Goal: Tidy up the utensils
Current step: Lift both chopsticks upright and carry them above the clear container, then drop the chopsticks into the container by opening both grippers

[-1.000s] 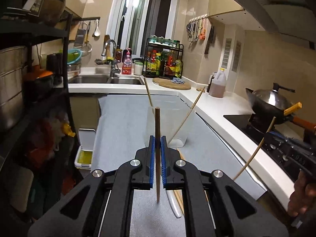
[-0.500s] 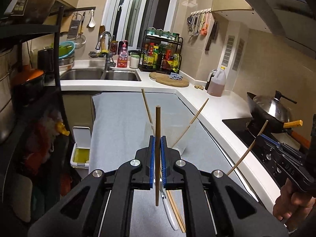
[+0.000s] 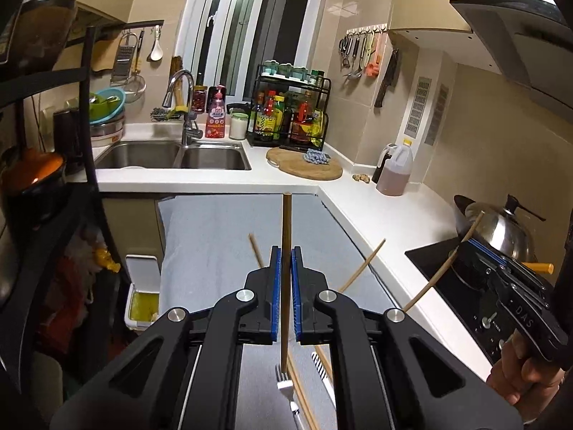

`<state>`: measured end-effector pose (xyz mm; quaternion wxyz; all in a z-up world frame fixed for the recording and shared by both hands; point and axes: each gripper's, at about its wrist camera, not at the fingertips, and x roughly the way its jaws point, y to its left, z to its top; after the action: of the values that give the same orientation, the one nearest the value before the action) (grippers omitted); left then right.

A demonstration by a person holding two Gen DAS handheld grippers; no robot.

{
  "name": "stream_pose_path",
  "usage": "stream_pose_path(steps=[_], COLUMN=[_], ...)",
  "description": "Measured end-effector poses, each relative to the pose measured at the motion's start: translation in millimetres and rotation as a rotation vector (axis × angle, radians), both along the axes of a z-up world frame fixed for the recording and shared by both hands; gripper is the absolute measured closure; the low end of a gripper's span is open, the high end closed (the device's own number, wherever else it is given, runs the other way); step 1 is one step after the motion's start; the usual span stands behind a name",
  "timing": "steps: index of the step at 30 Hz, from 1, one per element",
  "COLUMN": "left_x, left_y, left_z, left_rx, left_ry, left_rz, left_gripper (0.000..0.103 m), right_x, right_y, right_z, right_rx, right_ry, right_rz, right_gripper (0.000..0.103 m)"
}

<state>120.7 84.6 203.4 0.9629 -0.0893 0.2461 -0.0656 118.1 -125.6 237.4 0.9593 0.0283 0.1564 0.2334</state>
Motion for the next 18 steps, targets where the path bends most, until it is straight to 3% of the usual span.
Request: stream_pose_path(steps=[5, 9, 12, 18], left_x=[24, 47, 68, 104], left_y=[-4, -7, -11, -19], left_z=[32, 47, 34, -25], left_rx=[0.005, 0.000, 0.019, 0.099], left_ry=[-0.056, -0.091, -0.062, 0.073], left_rz=[-0.007, -0.003, -0.007, -0.029], left_gripper=[0.097, 0.097, 0.097, 0.097], right_x=[23, 43, 66, 104], right_y=[6, 12, 25, 47], right_z=[36, 45, 31, -15], right_rx=[0.035, 0.062, 0.036, -0.017], right_ry=[-0.062, -0.089, -0.058, 0.055], right_rz=[0.002, -0.004, 0.004, 0.037], right_gripper=[0.098, 0.098, 0.098, 0.098])
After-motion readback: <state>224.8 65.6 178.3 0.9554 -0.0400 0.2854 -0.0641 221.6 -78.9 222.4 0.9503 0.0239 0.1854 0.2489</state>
